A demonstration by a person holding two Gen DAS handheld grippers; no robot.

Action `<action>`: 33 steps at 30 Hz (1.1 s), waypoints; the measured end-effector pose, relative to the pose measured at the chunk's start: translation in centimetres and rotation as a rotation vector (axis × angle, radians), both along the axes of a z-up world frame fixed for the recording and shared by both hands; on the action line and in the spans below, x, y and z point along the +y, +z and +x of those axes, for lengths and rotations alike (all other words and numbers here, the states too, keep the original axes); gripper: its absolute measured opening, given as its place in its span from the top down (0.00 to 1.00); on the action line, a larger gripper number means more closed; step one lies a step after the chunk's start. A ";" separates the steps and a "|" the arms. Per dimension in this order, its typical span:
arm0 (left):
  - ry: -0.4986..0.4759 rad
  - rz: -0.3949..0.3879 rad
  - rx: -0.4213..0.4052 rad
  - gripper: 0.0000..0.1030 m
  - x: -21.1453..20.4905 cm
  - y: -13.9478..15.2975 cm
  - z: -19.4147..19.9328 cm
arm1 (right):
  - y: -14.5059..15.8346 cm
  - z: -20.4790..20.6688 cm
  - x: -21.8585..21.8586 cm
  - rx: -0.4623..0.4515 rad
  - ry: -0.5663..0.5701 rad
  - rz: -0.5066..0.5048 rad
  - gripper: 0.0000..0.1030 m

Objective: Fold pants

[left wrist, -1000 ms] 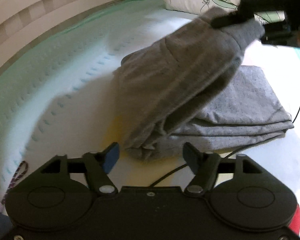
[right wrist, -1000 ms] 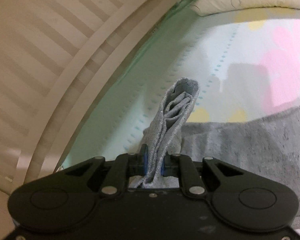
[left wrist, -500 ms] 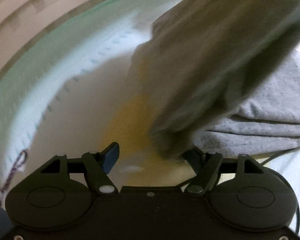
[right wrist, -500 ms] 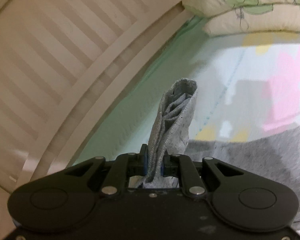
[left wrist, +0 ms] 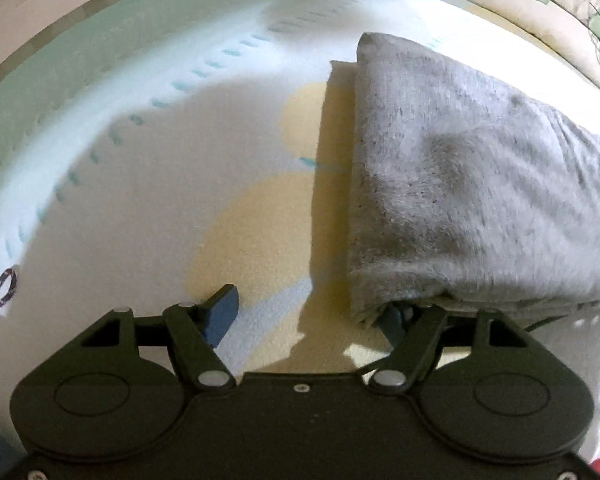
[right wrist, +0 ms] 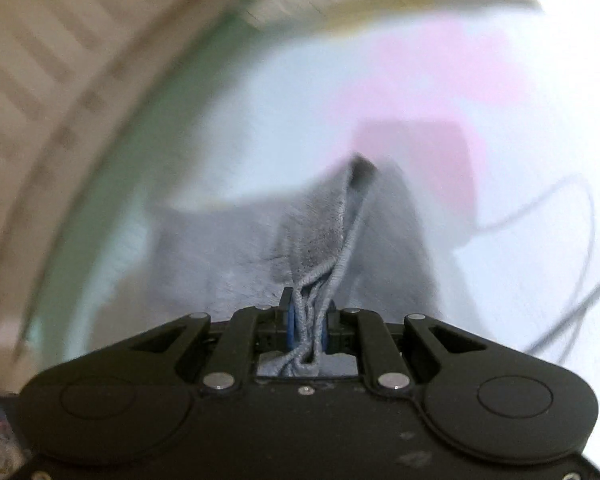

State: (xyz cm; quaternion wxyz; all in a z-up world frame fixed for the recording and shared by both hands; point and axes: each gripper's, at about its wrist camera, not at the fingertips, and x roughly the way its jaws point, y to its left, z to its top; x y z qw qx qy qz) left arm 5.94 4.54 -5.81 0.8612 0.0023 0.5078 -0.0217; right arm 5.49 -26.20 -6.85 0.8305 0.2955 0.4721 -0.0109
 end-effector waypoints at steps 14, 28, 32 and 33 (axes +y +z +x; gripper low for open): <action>-0.242 -0.067 -0.039 0.38 -0.5 5.6 -2.2 | 1.4 -2.1 2.0 -0.080 0.107 -0.262 0.87; -0.210 -0.073 0.019 0.35 -6.4 3.7 4.7 | -1.2 -2.4 1.7 -0.048 0.012 -0.240 0.82; -0.191 -0.023 0.049 0.25 -7.1 1.3 5.0 | -1.9 -1.6 2.1 -0.053 0.007 -0.265 0.81; -0.191 -0.013 0.041 0.18 -7.0 0.9 4.9 | -2.0 -1.7 2.2 -0.054 0.006 -0.272 0.81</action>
